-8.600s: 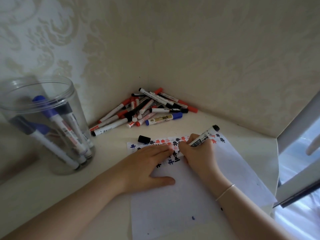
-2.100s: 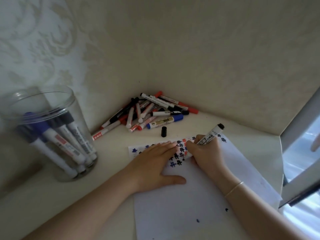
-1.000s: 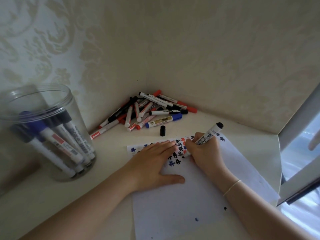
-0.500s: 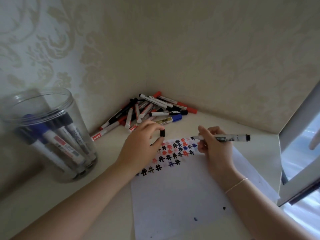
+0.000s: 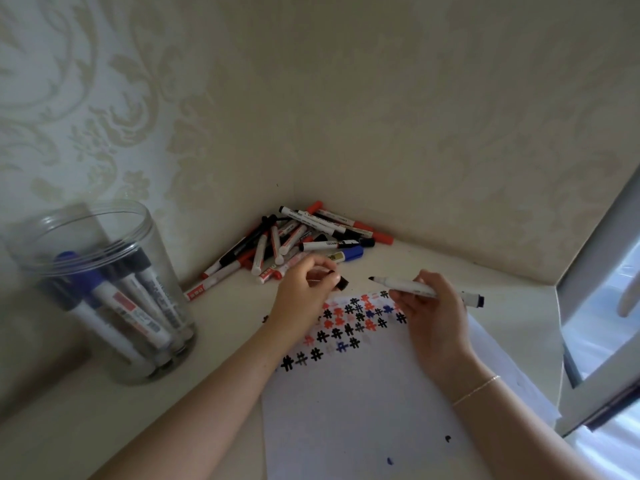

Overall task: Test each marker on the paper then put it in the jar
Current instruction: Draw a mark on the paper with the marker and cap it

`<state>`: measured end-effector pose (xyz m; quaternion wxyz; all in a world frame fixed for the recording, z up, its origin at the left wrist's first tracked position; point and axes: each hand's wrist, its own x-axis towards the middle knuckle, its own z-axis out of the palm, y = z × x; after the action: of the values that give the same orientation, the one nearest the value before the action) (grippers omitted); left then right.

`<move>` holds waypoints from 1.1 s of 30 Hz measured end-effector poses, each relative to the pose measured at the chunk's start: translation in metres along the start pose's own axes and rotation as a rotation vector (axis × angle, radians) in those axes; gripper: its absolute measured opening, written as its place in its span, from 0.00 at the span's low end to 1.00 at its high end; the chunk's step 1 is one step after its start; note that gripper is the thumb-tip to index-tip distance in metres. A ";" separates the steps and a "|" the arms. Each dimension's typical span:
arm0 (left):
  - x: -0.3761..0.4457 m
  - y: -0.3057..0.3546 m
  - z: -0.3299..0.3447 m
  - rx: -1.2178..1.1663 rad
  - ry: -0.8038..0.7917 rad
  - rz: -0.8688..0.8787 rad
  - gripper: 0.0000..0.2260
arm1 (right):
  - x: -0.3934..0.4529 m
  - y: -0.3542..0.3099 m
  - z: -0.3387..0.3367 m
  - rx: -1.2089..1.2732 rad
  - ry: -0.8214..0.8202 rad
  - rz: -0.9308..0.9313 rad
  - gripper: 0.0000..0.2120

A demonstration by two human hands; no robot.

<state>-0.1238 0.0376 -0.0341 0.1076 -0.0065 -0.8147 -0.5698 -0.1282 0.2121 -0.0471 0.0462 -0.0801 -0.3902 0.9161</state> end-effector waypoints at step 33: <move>-0.009 0.001 0.004 0.541 -0.020 0.674 0.19 | -0.005 0.006 0.003 -0.342 -0.118 -0.183 0.15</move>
<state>-0.1159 0.0430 -0.0358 0.2777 -0.2495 -0.8880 -0.2687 -0.1242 0.2053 -0.0491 0.0919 0.0027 -0.5479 0.8315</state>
